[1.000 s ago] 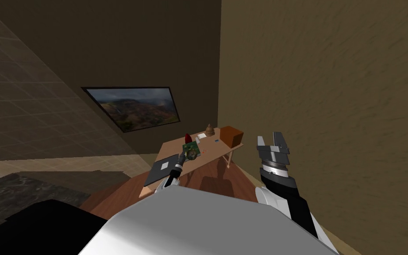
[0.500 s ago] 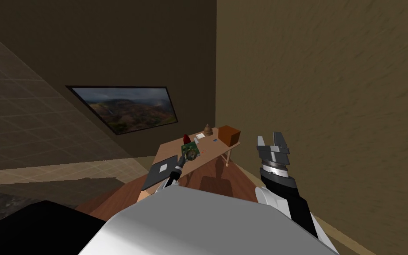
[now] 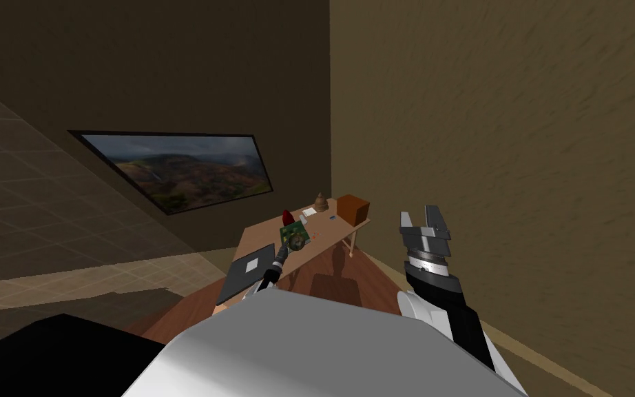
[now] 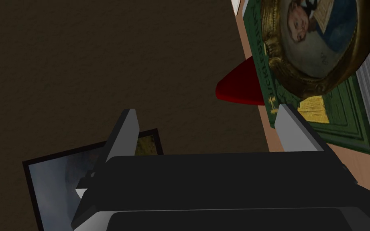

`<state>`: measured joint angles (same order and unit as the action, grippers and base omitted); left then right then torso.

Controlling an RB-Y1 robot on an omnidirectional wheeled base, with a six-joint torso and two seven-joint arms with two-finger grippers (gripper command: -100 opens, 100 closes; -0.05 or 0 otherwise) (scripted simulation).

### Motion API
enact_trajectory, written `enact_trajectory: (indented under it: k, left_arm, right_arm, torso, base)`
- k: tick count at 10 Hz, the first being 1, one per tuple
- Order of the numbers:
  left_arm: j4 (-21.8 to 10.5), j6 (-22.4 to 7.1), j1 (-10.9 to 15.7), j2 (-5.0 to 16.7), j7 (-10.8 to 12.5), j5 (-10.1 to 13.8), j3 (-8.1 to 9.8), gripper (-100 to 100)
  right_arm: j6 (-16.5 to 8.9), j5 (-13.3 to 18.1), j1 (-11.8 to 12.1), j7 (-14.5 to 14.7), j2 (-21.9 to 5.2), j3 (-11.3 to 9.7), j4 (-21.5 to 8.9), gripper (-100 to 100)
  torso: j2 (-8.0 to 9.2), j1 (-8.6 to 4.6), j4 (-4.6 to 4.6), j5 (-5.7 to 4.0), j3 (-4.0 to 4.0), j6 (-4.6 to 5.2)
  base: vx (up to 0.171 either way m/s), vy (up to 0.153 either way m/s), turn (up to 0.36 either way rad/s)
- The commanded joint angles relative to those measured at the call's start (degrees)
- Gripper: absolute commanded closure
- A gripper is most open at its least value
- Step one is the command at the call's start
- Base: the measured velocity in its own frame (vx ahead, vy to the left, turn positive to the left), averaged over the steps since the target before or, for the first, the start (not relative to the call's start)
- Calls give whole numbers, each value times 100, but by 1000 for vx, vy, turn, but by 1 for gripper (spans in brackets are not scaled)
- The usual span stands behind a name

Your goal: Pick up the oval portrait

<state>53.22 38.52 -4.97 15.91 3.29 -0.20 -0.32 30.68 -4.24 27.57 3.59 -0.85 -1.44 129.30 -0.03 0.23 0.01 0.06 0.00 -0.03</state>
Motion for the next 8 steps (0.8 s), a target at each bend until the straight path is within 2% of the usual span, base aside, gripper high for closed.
enact_trajectory:
  k: [1,3,8]
  left_arm:
    - [-162,-14,16,3,15,13,-17,-100]
    - [-598,14,185,69,93,77,-85,-100]
    - [-1235,26,336,138,159,141,-162,-100]
  right_arm:
    - [0,0,0,0,0,0,0,0]
    - [0,0,0,0,0,0,0,0]
    - [0,0,0,0,0,0,0,0]
  torso:
    - [0,0,0,0,0,0]
    - [0,-5,0,-1,0,0]
    - [-7,-9,-1,-2,-4,-1]
  base:
    - [-24,45,-80]
    - [-22,55,-178]
    - [-10,38,-99]
